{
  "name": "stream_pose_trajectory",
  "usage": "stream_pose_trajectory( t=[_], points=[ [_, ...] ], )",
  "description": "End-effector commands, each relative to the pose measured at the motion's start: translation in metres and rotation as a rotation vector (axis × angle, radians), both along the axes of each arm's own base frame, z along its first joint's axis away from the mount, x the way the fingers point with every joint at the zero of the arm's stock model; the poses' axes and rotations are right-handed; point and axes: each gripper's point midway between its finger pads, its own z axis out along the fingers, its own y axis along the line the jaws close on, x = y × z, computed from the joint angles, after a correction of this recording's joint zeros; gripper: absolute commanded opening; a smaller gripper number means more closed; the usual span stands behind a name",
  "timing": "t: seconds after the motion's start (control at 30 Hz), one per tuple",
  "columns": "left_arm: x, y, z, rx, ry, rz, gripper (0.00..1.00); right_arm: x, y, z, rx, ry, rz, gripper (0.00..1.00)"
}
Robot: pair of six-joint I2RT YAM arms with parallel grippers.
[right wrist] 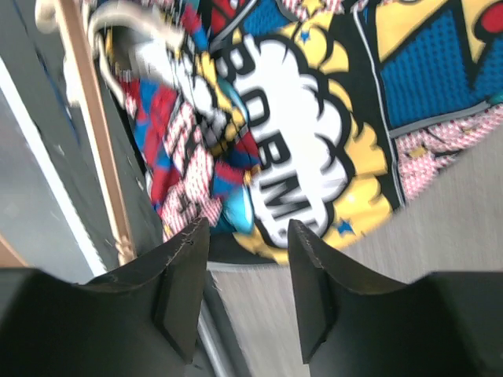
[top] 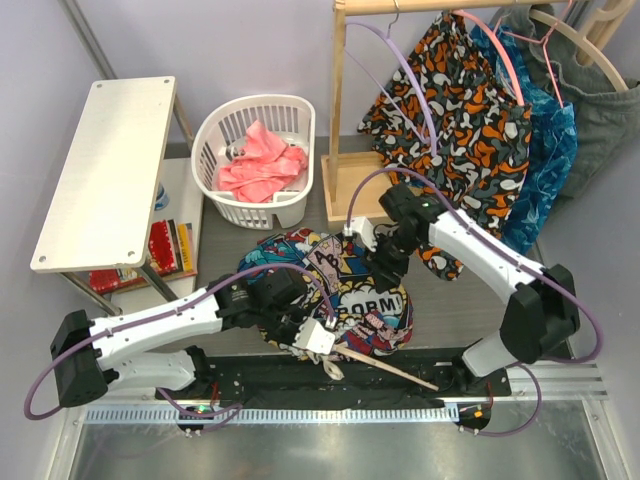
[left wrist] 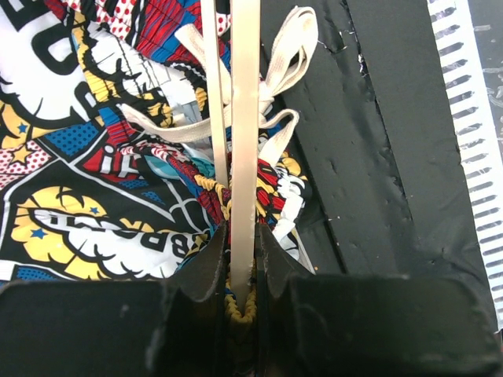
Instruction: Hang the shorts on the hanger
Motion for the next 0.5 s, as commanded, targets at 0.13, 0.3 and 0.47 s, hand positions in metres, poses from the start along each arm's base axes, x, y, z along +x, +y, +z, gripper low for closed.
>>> stream_pose_trajectory(
  t=[0.13, 0.3, 0.47],
  points=[
    [0.008, -0.017, 0.020, -0.070, -0.049, -0.010, 0.00, 0.000, 0.043, -0.027, -0.115, 0.058, -0.132, 0.49],
    [0.007, -0.017, 0.018, -0.068, -0.041, -0.005, 0.00, 0.011, 0.039, -0.055, -0.231, 0.016, -0.158, 0.46],
    [0.008, -0.017, 0.019, -0.065, -0.041, -0.001, 0.00, 0.004, 0.038, -0.074, -0.297, 0.060, -0.143, 0.46]
  ],
)
